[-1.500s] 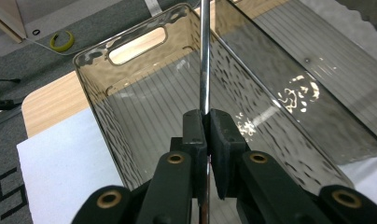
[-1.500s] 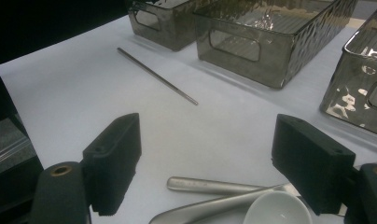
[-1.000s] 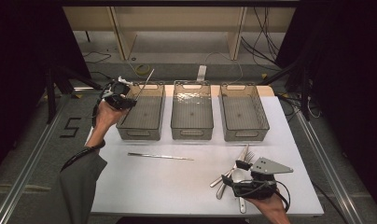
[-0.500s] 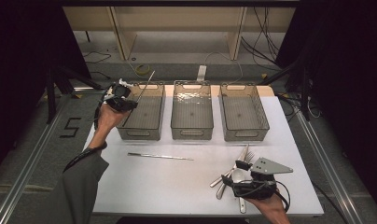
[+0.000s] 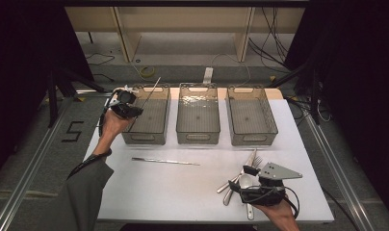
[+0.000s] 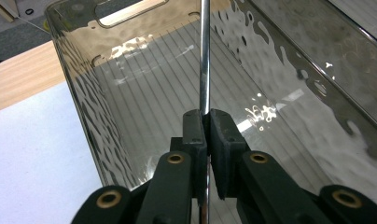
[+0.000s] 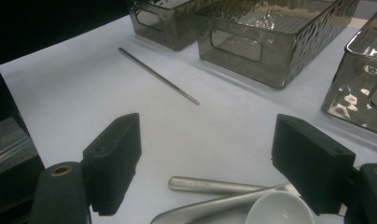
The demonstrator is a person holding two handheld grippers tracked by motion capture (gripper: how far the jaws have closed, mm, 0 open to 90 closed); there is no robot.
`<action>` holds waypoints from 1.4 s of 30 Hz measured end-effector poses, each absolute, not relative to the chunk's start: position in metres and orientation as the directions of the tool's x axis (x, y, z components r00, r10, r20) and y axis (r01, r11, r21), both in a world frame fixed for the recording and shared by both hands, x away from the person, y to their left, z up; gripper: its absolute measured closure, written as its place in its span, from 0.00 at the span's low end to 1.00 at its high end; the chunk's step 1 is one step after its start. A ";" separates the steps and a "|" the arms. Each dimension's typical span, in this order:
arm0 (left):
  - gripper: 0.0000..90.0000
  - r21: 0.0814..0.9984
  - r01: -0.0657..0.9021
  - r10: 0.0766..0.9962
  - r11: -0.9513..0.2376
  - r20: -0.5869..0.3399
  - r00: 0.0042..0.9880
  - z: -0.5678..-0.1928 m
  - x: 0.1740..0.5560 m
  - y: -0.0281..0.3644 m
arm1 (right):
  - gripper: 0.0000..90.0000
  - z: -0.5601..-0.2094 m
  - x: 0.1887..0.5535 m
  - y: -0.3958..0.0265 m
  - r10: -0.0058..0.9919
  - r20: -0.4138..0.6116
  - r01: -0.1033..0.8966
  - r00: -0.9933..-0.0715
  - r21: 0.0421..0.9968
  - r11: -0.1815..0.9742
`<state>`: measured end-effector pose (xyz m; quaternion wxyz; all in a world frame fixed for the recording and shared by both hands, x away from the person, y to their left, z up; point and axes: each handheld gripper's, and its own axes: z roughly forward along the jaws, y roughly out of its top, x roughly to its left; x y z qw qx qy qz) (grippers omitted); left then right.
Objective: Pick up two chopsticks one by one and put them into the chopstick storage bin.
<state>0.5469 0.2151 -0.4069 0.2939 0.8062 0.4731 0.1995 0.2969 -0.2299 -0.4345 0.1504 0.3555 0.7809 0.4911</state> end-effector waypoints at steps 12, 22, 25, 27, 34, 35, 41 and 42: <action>0.92 0.634 0.675 0.884 -0.378 0.030 0.467 -0.418 0.547 0.216 | 0.28 -0.435 0.297 -0.230 0.704 0.115 0.412 -0.701 0.871 0.268; 0.52 0.644 0.666 0.874 -0.376 0.008 0.486 -0.401 0.539 0.213 | 0.28 -0.435 0.297 -0.230 0.705 0.114 0.412 -0.700 0.871 0.269; 0.43 0.650 0.652 0.861 -0.389 0.005 0.509 -0.392 0.533 0.210 | 0.28 -0.435 0.297 -0.229 0.703 0.113 0.409 -0.702 0.872 0.268; 0.37 0.646 0.644 0.847 -0.411 0.008 0.532 -0.386 0.527 0.207 | 0.28 -0.435 0.297 -0.229 0.704 0.114 0.410 -0.701 0.872 0.268; 0.25 0.637 0.610 0.788 -0.471 -0.008 0.615 -0.375 0.504 0.196 | 0.28 -0.435 0.297 -0.229 0.704 0.113 0.412 -0.701 0.870 0.272; 0.24 0.635 0.608 0.780 -0.477 -0.012 0.625 -0.375 0.500 0.194 | 0.28 -0.435 0.297 -0.229 0.704 0.114 0.413 -0.701 0.870 0.270; 0.20 0.628 0.587 0.743 -0.510 -0.022 0.669 -0.376 0.481 0.182 | 0.28 -0.435 0.297 -0.229 0.704 0.111 0.412 -0.701 0.869 0.274; 0.19 0.630 0.586 0.737 -0.510 -0.031 0.675 -0.376 0.478 0.181 | 0.28 -0.435 0.297 -0.229 0.705 0.112 0.412 -0.700 0.870 0.272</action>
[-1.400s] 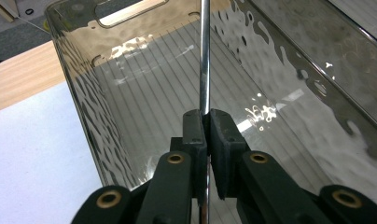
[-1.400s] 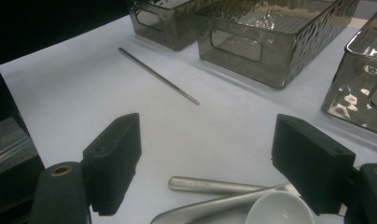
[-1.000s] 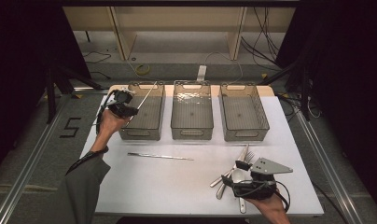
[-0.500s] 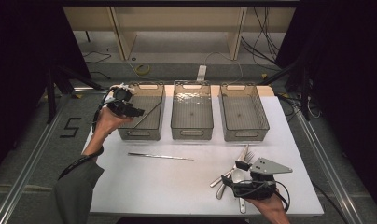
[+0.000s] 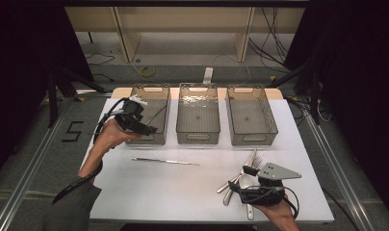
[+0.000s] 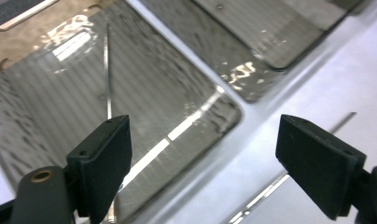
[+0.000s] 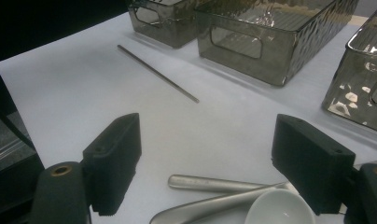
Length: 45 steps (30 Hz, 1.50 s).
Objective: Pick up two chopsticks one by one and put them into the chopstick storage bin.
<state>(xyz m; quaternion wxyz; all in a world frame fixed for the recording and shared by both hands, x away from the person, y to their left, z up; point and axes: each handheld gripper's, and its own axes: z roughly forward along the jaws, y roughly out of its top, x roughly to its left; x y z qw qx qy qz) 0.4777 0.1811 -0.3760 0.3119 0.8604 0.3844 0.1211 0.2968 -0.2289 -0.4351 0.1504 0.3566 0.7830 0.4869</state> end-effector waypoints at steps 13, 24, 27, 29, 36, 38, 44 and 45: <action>0.19 0.545 0.538 0.662 -0.643 0.042 0.749 -0.391 0.458 0.156 | 0.28 -0.434 0.296 -0.229 0.704 0.109 0.407 -0.702 0.872 0.270; 0.23 0.457 0.493 0.568 -0.740 0.033 0.822 -0.398 0.450 0.145 | 0.28 -0.434 0.296 -0.228 0.702 0.109 0.406 -0.703 0.873 0.271; 0.25 0.431 0.493 0.560 -0.756 0.037 0.828 -0.404 0.450 0.142 | 0.28 -0.434 0.296 -0.228 0.701 0.109 0.409 -0.705 0.870 0.276; 0.28 0.407 0.487 0.549 -0.773 0.043 0.835 -0.409 0.450 0.140 | 0.28 -0.434 0.296 -0.228 0.702 0.106 0.409 -0.704 0.869 0.279; 0.38 0.364 0.498 0.542 -0.787 0.023 0.840 -0.425 0.452 0.135 | 0.28 -0.434 0.296 -0.228 0.702 0.108 0.411 -0.704 0.868 0.278; 0.43 0.333 0.485 0.523 -0.808 0.029 0.852 -0.429 0.453 0.134 | 0.28 -0.435 0.296 -0.228 0.702 0.107 0.410 -0.704 0.869 0.278; 0.52 0.305 0.499 0.526 -0.811 0.007 0.851 -0.442 0.456 0.130 | 0.28 -0.435 0.297 -0.228 0.701 0.105 0.409 -0.705 0.868 0.281; 0.54 0.298 0.492 0.518 -0.818 0.007 0.856 -0.443 0.456 0.129 | 0.28 -0.435 0.297 -0.227 0.702 0.106 0.409 -0.705 0.868 0.280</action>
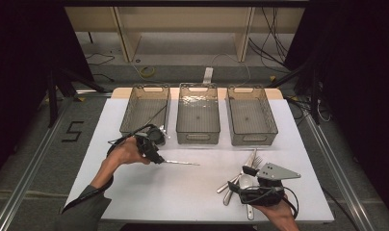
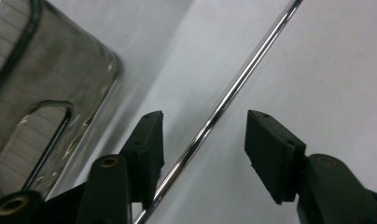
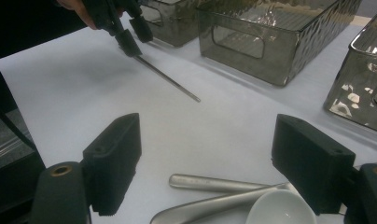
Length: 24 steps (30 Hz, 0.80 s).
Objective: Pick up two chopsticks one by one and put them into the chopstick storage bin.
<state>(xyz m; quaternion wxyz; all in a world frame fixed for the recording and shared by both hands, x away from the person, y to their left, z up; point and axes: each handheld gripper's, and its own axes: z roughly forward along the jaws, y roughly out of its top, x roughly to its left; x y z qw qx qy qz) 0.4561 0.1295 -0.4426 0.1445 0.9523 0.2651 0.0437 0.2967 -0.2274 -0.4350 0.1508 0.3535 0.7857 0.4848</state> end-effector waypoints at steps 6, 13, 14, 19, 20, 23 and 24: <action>0.63 0.273 0.494 0.512 -0.826 -0.007 0.859 -0.450 0.459 0.126 | 0.28 -0.435 0.297 -0.227 0.702 0.105 0.410 -0.704 0.868 0.282; 0.68 0.250 0.484 0.495 -0.838 -0.022 0.869 -0.457 0.463 0.125 | 0.28 -0.436 0.297 -0.228 0.702 0.105 0.412 -0.704 0.866 0.284; 0.68 0.251 0.484 0.496 -0.838 -0.019 0.868 -0.458 0.463 0.124 | 0.28 -0.436 0.297 -0.227 0.703 0.105 0.413 -0.703 0.865 0.284; 0.71 0.245 0.481 0.490 -0.842 -0.028 0.872 -0.460 0.464 0.123 | 0.28 -0.436 0.297 -0.227 0.703 0.105 0.414 -0.704 0.864 0.285; 0.72 0.244 0.480 0.489 -0.842 -0.029 0.872 -0.461 0.464 0.123 | 0.28 -0.436 0.297 -0.227 0.703 0.106 0.413 -0.703 0.866 0.283; 0.75 0.236 0.482 0.490 -0.844 -0.029 0.871 -0.460 0.464 0.123 | 0.28 -0.436 0.297 -0.227 0.703 0.105 0.414 -0.703 0.865 0.285; 0.75 0.238 0.483 0.491 -0.843 -0.027 0.871 -0.461 0.464 0.122 | 0.28 -0.436 0.297 -0.227 0.703 0.105 0.412 -0.703 0.866 0.283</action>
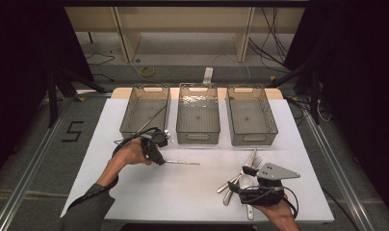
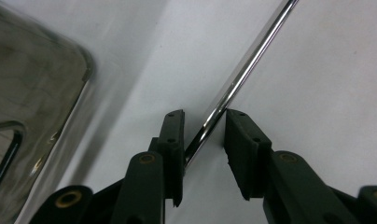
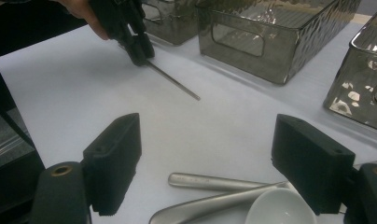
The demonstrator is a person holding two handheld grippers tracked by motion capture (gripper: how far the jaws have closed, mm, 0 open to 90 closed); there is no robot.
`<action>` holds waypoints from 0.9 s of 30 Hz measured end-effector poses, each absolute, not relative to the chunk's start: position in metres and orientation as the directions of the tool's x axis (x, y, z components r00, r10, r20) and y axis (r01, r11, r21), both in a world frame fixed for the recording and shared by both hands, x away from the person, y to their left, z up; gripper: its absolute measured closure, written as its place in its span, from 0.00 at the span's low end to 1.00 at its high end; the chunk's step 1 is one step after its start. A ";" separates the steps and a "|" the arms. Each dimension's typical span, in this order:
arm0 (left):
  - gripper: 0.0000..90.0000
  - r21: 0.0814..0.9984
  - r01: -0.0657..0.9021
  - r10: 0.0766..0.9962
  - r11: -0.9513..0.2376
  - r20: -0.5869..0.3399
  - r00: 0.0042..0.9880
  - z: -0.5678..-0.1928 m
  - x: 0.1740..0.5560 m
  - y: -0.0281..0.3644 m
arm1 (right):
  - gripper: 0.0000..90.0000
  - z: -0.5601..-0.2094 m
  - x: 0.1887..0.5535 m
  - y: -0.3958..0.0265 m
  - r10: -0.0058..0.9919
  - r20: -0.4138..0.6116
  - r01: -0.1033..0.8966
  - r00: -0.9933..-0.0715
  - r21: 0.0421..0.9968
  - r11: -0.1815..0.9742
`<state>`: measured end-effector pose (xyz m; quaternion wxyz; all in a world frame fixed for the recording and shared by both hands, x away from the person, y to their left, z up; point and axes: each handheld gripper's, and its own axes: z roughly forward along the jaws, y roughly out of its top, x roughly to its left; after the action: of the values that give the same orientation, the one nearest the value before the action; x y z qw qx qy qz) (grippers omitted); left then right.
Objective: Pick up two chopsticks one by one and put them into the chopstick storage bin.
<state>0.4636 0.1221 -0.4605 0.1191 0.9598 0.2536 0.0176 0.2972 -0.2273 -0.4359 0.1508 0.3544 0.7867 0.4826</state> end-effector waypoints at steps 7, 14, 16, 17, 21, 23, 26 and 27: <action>0.77 0.216 0.454 0.461 -0.864 -0.020 0.887 -0.460 0.463 0.121 | 0.28 -0.436 0.297 -0.227 0.703 0.105 0.414 -0.704 0.865 0.285; 0.80 0.201 0.430 0.436 -0.880 -0.012 0.900 -0.459 0.462 0.120 | 0.28 -0.436 0.297 -0.227 0.703 0.105 0.414 -0.703 0.864 0.285; 0.80 0.197 0.422 0.427 -0.885 -0.015 0.904 -0.459 0.462 0.120 | 0.28 -0.436 0.297 -0.227 0.704 0.106 0.416 -0.702 0.864 0.285; 0.81 0.196 0.420 0.426 -0.886 -0.016 0.905 -0.459 0.463 0.120 | 0.28 -0.436 0.297 -0.228 0.704 0.105 0.416 -0.703 0.863 0.287; 0.83 0.185 0.410 0.417 -0.893 -0.006 0.909 -0.459 0.461 0.118 | 0.28 -0.436 0.297 -0.228 0.705 0.107 0.419 -0.701 0.862 0.285; 0.84 0.180 0.399 0.404 -0.899 -0.010 0.915 -0.459 0.461 0.118 | 0.28 -0.436 0.297 -0.228 0.706 0.107 0.419 -0.700 0.862 0.286; 0.87 0.187 0.398 0.402 -0.898 -0.015 0.916 -0.459 0.461 0.118 | 0.28 -0.436 0.297 -0.228 0.707 0.109 0.423 -0.699 0.860 0.286; 0.88 0.187 0.396 0.400 -0.899 -0.015 0.916 -0.459 0.461 0.118 | 0.28 -0.436 0.297 -0.228 0.707 0.108 0.422 -0.699 0.861 0.286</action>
<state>0.4607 0.1182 -0.4594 0.0933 0.9744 0.2044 0.0119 0.2968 -0.2277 -0.4359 0.1490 0.3580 0.7879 0.4784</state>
